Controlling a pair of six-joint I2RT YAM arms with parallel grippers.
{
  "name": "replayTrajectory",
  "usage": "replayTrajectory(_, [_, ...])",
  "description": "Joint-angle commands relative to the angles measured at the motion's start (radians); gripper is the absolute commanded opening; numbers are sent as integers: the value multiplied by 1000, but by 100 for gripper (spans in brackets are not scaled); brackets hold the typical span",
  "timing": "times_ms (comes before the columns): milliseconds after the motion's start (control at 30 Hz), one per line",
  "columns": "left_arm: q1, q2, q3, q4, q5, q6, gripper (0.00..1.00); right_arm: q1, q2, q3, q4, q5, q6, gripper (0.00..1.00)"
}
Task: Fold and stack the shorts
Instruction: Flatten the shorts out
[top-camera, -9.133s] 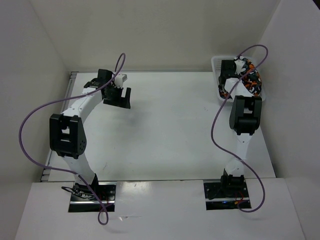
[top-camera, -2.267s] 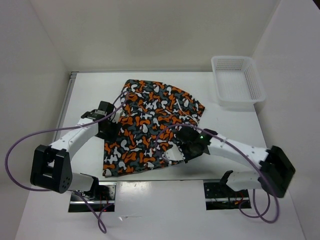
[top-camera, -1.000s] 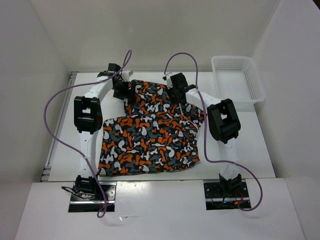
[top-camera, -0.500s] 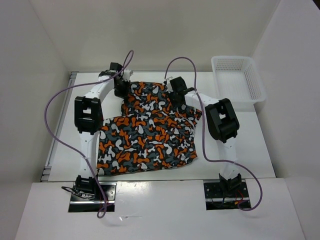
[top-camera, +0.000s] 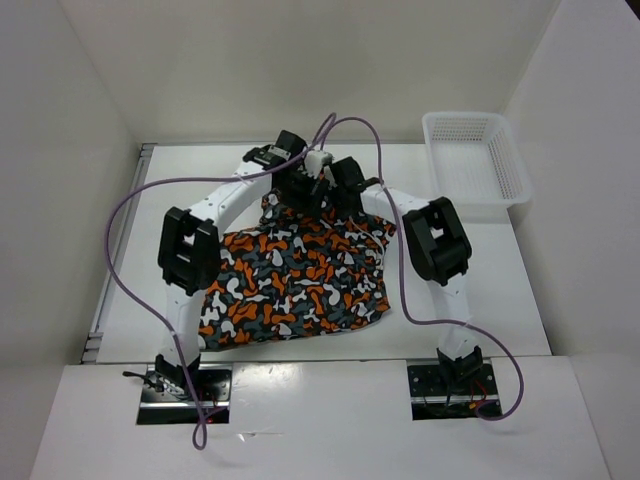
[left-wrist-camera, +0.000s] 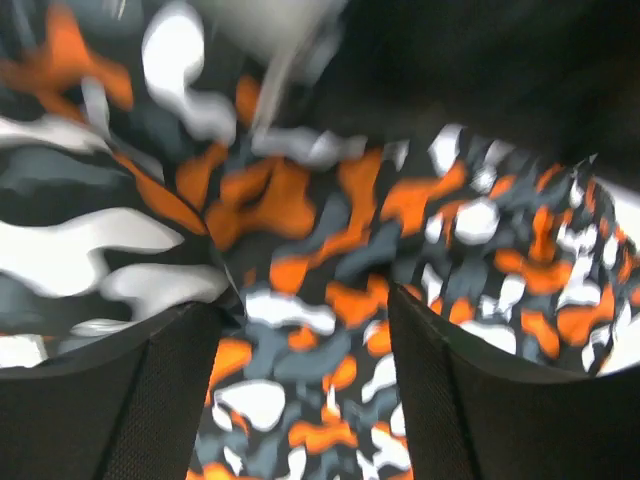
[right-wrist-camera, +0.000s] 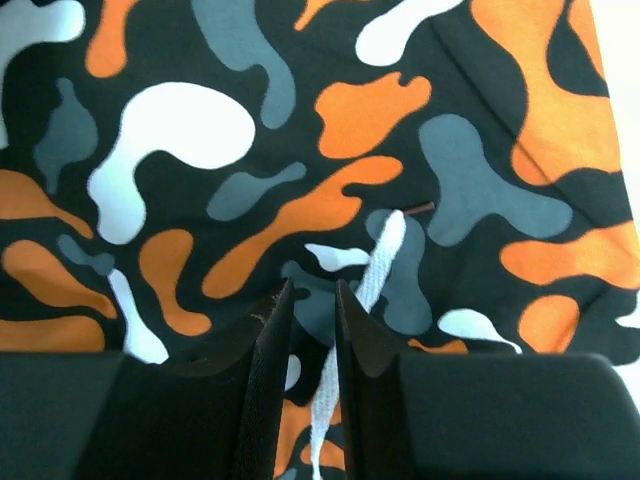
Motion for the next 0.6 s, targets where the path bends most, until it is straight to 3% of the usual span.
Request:
replayTrajectory(0, [69, -6, -50, -160, 74, 25, 75, -2, -75, 2, 26, 68, -14, 29])
replayTrajectory(267, [277, -38, 109, -52, -1, 25, 74, -68, -189, -71, 26, 141, -32, 30])
replayTrajectory(367, [351, 36, 191, 11, -12, 25, 72, -77, -189, -84, 26, 151, -42, 30])
replayTrajectory(567, [361, 191, 239, 2, -144, 25, 74, -111, -198, -93, 35, 161, -65, 44])
